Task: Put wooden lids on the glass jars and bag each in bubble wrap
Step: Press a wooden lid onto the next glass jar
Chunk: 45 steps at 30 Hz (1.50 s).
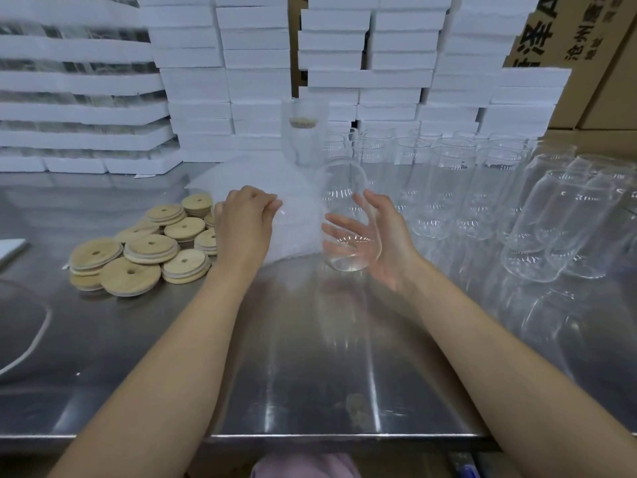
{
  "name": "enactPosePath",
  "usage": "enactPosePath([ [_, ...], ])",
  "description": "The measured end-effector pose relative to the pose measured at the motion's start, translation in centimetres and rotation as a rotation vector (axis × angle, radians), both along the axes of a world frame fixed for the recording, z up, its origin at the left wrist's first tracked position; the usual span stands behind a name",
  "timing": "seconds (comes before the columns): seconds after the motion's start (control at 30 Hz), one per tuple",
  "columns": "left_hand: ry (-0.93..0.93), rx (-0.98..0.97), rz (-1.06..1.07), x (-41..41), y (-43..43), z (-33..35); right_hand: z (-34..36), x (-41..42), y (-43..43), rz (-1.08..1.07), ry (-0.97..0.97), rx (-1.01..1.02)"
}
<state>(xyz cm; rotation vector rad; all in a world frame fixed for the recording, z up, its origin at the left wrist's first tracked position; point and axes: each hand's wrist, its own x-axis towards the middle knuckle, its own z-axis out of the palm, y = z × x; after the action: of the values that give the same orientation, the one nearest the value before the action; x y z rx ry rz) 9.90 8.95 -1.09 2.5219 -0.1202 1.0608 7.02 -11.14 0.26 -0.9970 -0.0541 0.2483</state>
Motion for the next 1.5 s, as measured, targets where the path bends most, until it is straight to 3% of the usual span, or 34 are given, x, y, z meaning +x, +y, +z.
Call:
enactPosePath([
  [0.1, -0.085, 0.001, -0.011, -0.6, -0.3, 0.5, 0.3, 0.2, -0.4, -0.051, -0.014, -0.05],
  [0.27, 0.056, 0.011, -0.179, -0.8, -1.1, 0.5, 0.2, 0.4, -0.9, -0.066, -0.018, -0.075],
  [0.4, -0.089, -0.269, 0.214, -0.7, 2.4, 1.5, 0.1, 0.3, -0.7, -0.054, -0.025, -0.09],
  [0.47, 0.138, -0.226, 0.412, -0.6, 5.0, 1.2, 0.0, 0.3, -0.7, -0.051, -0.028, -0.085],
  [0.57, 0.562, -0.051, 0.449, -0.6, 6.0, 0.3, -0.1, 0.3, -0.5, -0.042, -0.034, -0.088],
  [0.8, 0.744, 0.09, 0.307, 0.1, 5.4, -0.6, -0.1, 0.4, -0.5, -0.035, -0.036, -0.104],
  [0.97, 0.539, -0.11, 0.235, 0.1, 5.3, -0.5, -0.4, 0.6, -0.5, -0.041, -0.044, -0.11],
  [1.1, 0.103, -0.233, 0.305, -1.1, 4.5, 0.7, -0.4, 0.7, -0.1, -0.074, -0.088, -0.172],
  [1.2, -0.189, -0.347, 0.157, -1.6, 4.0, 1.9, -0.7, 0.2, 0.1, -0.335, -0.414, -0.419],
  [1.3, -0.291, -0.401, -0.138, -2.0, 2.1, 2.8, -1.3, -0.5, 0.1, -0.489, -0.779, -0.72],
  [1.4, -0.316, -0.418, -0.308, -2.7, -0.4, 3.1, -1.3, -0.6, 0.1, -0.459, -0.879, -0.807],
  [1.5, -0.359, -0.304, -0.393, -3.2, -1.4, 2.8, -1.5, -0.9, 0.3, -0.42, -0.975, -0.924],
])
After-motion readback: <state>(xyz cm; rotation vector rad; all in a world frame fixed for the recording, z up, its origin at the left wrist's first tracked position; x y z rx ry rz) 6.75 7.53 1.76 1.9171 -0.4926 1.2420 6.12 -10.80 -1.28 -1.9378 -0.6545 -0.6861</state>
